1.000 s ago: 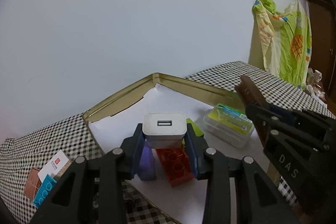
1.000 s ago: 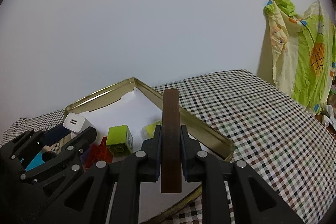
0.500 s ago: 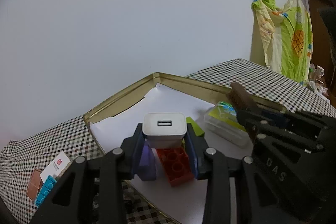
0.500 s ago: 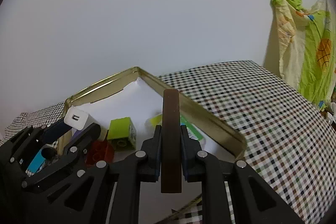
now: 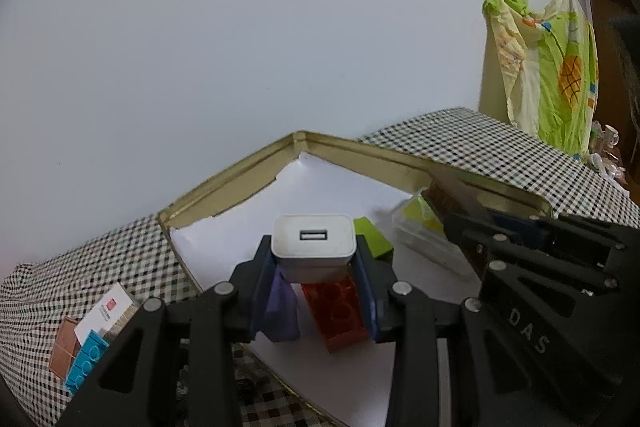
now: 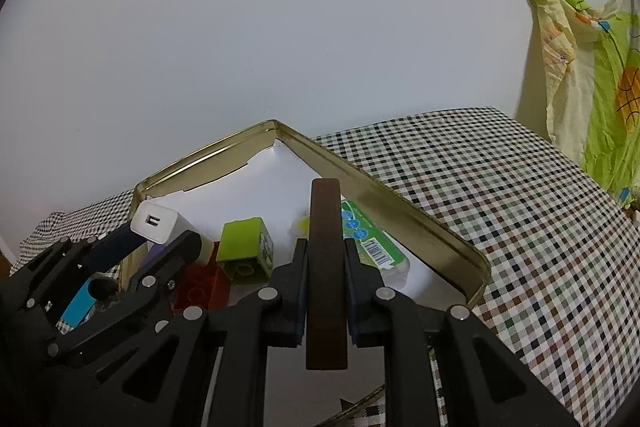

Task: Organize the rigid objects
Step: 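Lower both objects into the tray and open both tools, then withdraw both tools from the tray toward the blue brick and toy tank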

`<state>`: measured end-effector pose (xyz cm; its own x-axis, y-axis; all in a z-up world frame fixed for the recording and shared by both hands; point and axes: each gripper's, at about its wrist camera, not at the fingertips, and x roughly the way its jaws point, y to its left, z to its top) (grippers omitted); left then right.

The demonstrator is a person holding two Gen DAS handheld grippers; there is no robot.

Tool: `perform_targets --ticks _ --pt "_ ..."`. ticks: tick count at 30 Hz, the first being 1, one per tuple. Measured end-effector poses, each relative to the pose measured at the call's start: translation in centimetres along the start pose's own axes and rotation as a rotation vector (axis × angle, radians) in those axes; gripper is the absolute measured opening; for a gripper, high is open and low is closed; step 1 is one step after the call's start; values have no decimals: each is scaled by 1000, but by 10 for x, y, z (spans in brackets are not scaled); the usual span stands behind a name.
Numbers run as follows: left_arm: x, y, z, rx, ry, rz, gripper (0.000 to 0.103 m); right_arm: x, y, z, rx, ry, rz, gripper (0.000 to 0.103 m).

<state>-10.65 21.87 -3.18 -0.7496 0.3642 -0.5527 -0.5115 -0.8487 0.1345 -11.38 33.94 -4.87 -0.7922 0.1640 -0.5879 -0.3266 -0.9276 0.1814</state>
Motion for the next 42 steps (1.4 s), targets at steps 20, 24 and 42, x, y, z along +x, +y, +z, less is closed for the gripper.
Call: perform_targets --ticks 20,24,42 --pt "-48 17 -6 -111 -212 117 103 -42 -31 -5 165 -265 -75 87" --pt "-45 27 -10 -145 -172 137 103 -48 -30 -7 148 -299 -101 87" --pt "-66 52 -35 -170 -153 237 103 -64 -18 -19 86 -395 -169 87"
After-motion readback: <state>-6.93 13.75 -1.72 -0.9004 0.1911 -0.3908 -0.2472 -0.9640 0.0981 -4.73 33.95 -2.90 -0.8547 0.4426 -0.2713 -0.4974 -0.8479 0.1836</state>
